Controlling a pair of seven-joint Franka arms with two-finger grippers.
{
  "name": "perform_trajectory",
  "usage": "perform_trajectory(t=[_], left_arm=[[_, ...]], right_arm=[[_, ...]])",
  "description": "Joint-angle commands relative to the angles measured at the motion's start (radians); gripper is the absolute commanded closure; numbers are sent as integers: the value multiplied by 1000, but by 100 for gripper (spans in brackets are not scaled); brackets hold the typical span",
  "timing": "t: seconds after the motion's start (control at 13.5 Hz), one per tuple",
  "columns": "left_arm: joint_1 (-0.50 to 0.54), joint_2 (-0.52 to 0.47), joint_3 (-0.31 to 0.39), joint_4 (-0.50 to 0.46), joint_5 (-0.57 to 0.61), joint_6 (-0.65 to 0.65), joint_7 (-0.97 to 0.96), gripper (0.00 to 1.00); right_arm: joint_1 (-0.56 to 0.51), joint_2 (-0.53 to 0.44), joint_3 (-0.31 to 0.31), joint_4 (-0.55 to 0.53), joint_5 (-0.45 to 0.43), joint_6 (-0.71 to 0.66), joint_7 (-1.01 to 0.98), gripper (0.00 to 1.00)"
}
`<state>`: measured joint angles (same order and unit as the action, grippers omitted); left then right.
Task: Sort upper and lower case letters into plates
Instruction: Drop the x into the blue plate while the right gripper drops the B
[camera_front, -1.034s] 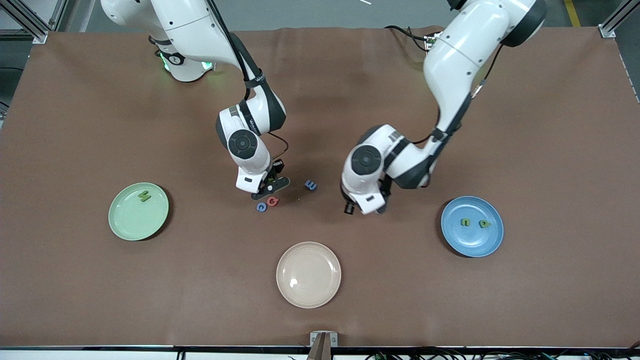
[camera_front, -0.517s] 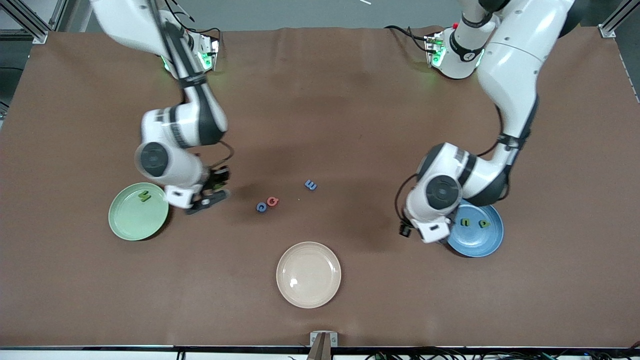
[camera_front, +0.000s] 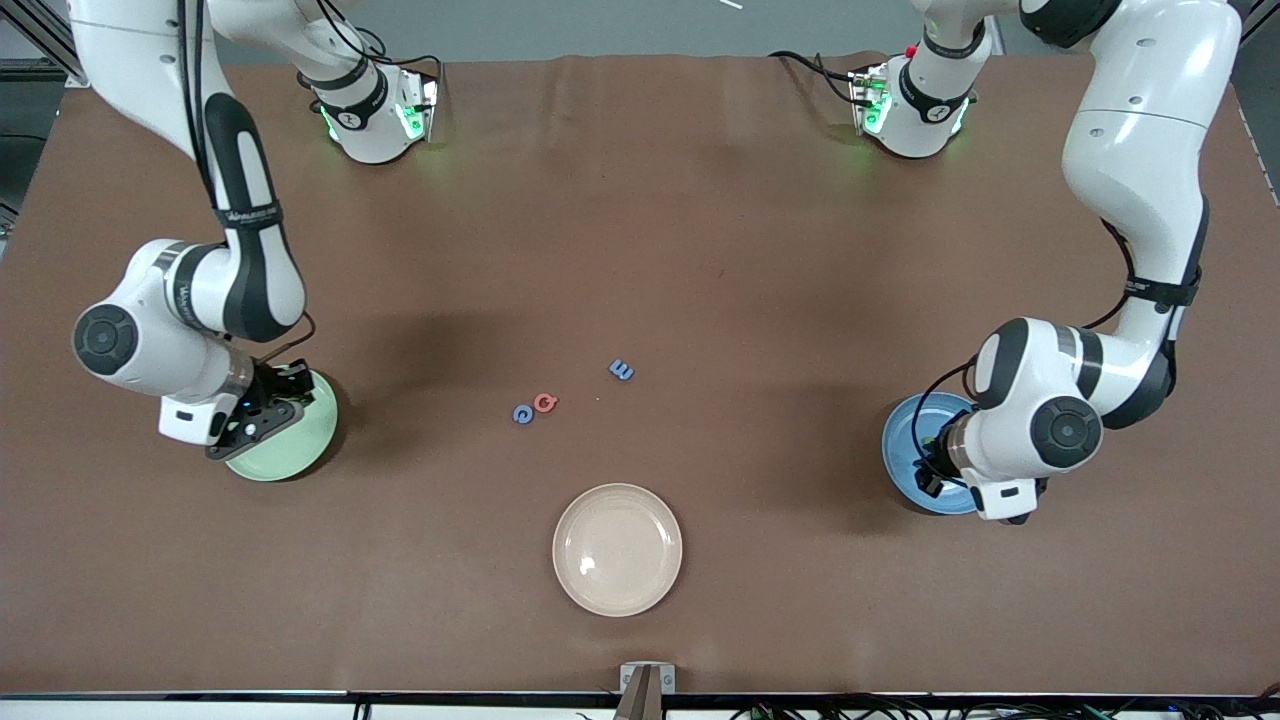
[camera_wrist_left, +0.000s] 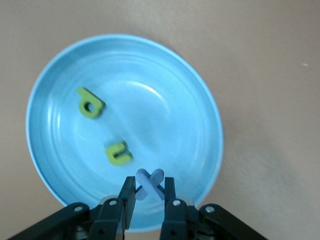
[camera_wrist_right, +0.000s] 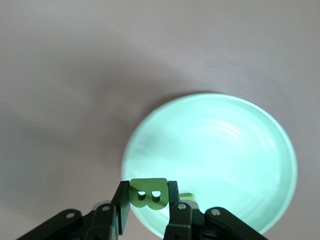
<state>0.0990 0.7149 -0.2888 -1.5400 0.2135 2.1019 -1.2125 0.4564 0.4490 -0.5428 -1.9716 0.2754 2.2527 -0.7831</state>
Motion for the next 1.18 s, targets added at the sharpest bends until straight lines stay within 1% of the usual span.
perform_trajectory(t=[0.0, 0.07, 0.15, 0.22, 0.3, 0.37, 0.44, 0.59, 0.74, 0.81, 0.89, 0.96, 1.03, 1.11], left_arm=[[13, -6, -7, -44, 56, 0, 31, 85], [16, -6, -7, -55, 72, 3, 31, 74], [22, -8, -7, -55, 73, 3, 31, 50], [22, -9, -7, -55, 73, 3, 31, 20], [16, -14, -9, -55, 73, -5, 25, 4], [18, -21, -19, -55, 73, -10, 15, 1], [16, -29, -39, -52, 60, -10, 7, 1], [13, -41, -111, -49, 53, -10, -39, 1], [-2, -40, -183, -43, 60, -10, -151, 1], [-24, -40, -219, -42, 69, -8, -194, 1], [-56, -38, -222, -28, 69, -8, -212, 1], [-100, -34, -222, -13, 66, -8, -234, 1], [-137, -26, -222, 3, 66, -8, -267, 1], [-177, -9, -222, 11, 58, 3, -300, 1]], right_arm=[[-35, 54, 15, -18, -1, 69, -54, 84], [-36, 68, 17, -23, 1, 97, -56, 84], [-36, 83, 18, -27, 5, 113, -56, 84], [-35, 98, 20, -27, 34, 128, -56, 84], [-36, 109, 27, -27, 62, 131, -62, 84], [-38, 118, 33, -24, 83, 139, -76, 84], [-36, 132, 35, -23, 103, 163, -91, 84], [-39, 152, 47, -21, 146, 171, -116, 84], [-39, 154, 47, -21, 157, 171, -126, 84], [-39, 154, 47, -21, 156, 168, -127, 81], [-36, 154, 47, -18, 156, 162, -127, 67], [-27, 149, 44, -15, 154, 156, -125, 20], [-25, 136, 41, -9, 154, 136, -123, 0], [-25, 114, 38, 5, 154, 98, -116, 0]])
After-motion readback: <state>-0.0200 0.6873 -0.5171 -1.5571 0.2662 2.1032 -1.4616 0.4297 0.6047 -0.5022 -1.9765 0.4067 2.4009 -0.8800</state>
